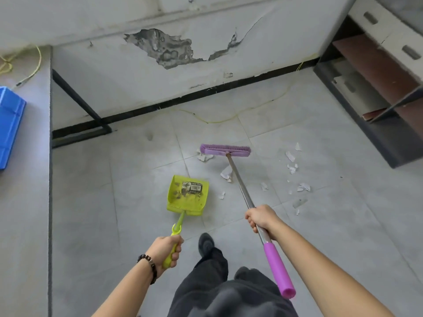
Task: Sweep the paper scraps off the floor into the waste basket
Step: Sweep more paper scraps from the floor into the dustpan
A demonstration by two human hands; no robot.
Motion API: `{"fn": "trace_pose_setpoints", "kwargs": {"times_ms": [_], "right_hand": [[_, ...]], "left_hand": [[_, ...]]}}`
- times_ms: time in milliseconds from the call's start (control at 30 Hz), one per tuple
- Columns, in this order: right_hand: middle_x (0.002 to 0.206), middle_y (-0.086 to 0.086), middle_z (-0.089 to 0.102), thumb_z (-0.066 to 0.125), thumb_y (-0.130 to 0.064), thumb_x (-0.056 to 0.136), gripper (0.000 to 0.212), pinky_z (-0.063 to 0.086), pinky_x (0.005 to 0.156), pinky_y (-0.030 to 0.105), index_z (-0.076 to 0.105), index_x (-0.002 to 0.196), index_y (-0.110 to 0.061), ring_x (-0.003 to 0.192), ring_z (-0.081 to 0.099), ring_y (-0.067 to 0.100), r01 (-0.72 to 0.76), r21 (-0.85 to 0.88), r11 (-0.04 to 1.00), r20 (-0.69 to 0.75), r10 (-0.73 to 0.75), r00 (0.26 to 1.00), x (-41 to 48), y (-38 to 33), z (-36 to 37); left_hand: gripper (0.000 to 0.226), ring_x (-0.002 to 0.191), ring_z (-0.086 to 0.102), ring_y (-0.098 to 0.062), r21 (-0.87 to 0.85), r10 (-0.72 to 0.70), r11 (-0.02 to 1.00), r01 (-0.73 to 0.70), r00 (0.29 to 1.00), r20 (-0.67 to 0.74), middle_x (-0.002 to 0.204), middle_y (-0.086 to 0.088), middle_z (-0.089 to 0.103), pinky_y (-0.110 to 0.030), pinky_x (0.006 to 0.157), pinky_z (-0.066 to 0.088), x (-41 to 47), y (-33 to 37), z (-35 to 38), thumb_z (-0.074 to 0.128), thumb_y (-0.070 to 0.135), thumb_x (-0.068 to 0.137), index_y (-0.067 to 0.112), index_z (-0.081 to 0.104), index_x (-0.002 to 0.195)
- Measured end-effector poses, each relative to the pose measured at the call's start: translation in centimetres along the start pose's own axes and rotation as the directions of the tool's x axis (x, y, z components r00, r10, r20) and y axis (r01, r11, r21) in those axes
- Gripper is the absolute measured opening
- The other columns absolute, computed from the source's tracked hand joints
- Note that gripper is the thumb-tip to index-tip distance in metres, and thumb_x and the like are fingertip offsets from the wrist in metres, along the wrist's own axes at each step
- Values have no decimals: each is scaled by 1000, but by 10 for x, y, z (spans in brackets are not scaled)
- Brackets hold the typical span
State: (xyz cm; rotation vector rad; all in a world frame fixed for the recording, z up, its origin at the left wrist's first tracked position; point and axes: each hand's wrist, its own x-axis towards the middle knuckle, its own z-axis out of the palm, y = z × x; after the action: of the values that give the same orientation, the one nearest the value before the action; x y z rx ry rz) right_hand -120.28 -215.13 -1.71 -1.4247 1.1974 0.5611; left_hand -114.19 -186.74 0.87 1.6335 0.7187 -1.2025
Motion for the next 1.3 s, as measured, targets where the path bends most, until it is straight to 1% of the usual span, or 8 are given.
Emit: {"fn": "trace_pose_setpoints", "kwargs": {"times_ms": [200, 333, 567, 700, 767, 867, 1033, 1300], "right_hand": [[55, 9, 54, 57, -6, 79, 13, 37, 38, 19, 57, 67, -3, 37, 42, 15, 62, -27, 998, -11, -62, 998, 65, -105, 21], [70, 17, 57, 46, -3, 92, 6, 42, 35, 18, 50, 89, -3, 44, 45, 16, 29, 48, 998, -1, -29, 1000, 116, -151, 30], [64, 14, 44, 26, -3, 82, 23, 26, 42, 17, 47, 83, -11, 42, 33, 14, -103, -494, 864, -42, 95, 995, 154, -128, 3], [75, 20, 55, 25, -29, 98, 37, 34, 41, 18, 53, 92, -5, 44, 49, 22, -241, -635, 734, -145, 193, 970, 120, -70, -49], [79, 15, 57, 28, -40, 100, 44, 35, 43, 18, 56, 97, -6, 48, 48, 20, -314, -619, 720, -200, 241, 950, 102, -44, -73], [65, 8, 53, 38, -47, 98, 47, 32, 41, 16, 53, 77, -8, 43, 43, 17, -373, -524, 766, -227, 297, 928, 86, -27, -97], [68, 7, 56, 38, -51, 96, 49, 36, 41, 20, 53, 74, -9, 50, 49, 21, -299, -472, 829, -223, 216, 951, 77, -14, -117], [58, 13, 56, 36, -33, 96, 38, 41, 42, 22, 60, 94, -4, 42, 47, 21, -194, -346, 918, -87, 175, 981, 133, -54, -123]], "left_hand": [[11, 38, 34, -13, 44, -87, 995, 87, 996, 9, 56, -2, 45, -19, 34, 26, 44, 53, -18, 56, 8, 87, 9, 51, 78], [10, 39, 36, -13, 77, -146, 987, 144, 989, 27, 57, -3, 47, -19, 36, 27, 62, 74, -23, 58, 10, 88, 8, 51, 81], [15, 44, 37, -16, 217, -162, 962, 166, 986, -37, 68, -7, 47, -20, 40, 29, 78, 109, -13, 58, 12, 94, 6, 49, 83], [16, 43, 34, -16, 251, -164, 953, 169, 986, -41, 66, -6, 42, -18, 39, 27, 88, 129, -6, 58, 11, 94, 8, 47, 83], [15, 44, 33, -16, 276, -168, 945, 177, 984, -56, 65, -6, 41, -18, 39, 26, 93, 139, -2, 58, 11, 93, 8, 47, 83], [13, 45, 32, -17, 328, -202, 920, 217, 976, -79, 63, -6, 41, -19, 42, 26, 97, 148, -2, 58, 11, 93, 6, 48, 86], [15, 45, 34, -17, 481, -218, 838, 259, 966, -139, 62, -6, 46, -20, 46, 27, 82, 149, -7, 57, 17, 94, 7, 47, 90], [27, 48, 35, -19, 656, -77, 722, 220, 968, -239, 66, -7, 42, -19, 43, 26, 43, 126, 24, 60, 30, 89, 8, 49, 77]]}}
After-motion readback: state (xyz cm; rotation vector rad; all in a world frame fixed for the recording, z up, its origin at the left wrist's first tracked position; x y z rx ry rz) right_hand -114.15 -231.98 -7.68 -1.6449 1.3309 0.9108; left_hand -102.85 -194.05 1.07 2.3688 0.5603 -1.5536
